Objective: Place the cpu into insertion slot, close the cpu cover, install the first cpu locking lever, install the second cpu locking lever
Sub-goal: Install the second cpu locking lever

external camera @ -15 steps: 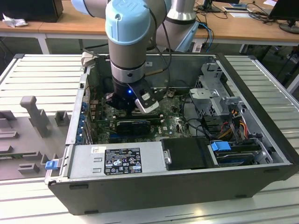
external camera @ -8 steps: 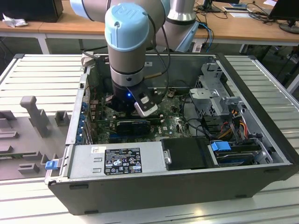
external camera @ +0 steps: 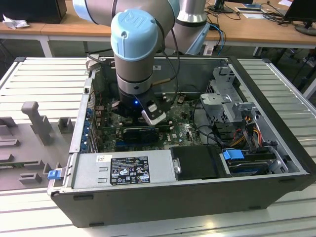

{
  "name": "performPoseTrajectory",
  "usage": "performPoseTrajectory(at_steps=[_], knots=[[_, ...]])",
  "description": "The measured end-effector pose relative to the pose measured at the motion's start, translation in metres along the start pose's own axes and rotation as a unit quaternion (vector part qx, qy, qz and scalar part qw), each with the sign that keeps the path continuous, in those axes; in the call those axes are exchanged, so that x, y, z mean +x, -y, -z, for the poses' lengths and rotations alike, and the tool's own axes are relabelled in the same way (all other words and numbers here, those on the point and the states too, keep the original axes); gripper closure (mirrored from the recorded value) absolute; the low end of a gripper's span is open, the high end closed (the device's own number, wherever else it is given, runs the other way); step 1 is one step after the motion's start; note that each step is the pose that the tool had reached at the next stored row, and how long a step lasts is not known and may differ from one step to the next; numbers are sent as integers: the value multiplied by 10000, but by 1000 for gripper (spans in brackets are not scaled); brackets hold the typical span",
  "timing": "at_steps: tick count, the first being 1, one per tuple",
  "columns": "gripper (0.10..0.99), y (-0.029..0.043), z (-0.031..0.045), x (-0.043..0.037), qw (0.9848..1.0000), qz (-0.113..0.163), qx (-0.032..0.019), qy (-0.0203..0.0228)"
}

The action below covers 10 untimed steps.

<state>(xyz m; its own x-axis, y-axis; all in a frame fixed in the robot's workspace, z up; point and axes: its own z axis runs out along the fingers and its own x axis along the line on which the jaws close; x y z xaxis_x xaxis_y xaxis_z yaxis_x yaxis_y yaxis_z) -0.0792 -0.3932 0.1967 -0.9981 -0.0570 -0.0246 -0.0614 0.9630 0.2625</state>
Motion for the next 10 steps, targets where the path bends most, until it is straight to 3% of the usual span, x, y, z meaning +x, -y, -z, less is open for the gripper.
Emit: performPoseTrajectory(at_steps=[3, 7, 10], knots=[[980, -13, 43, 10, 10000, 3, -3, 0], [980, -77, 277, 6, 10000, 2, -1, 0], [980, -101, 363, 4, 10000, 2, 1, 0]])
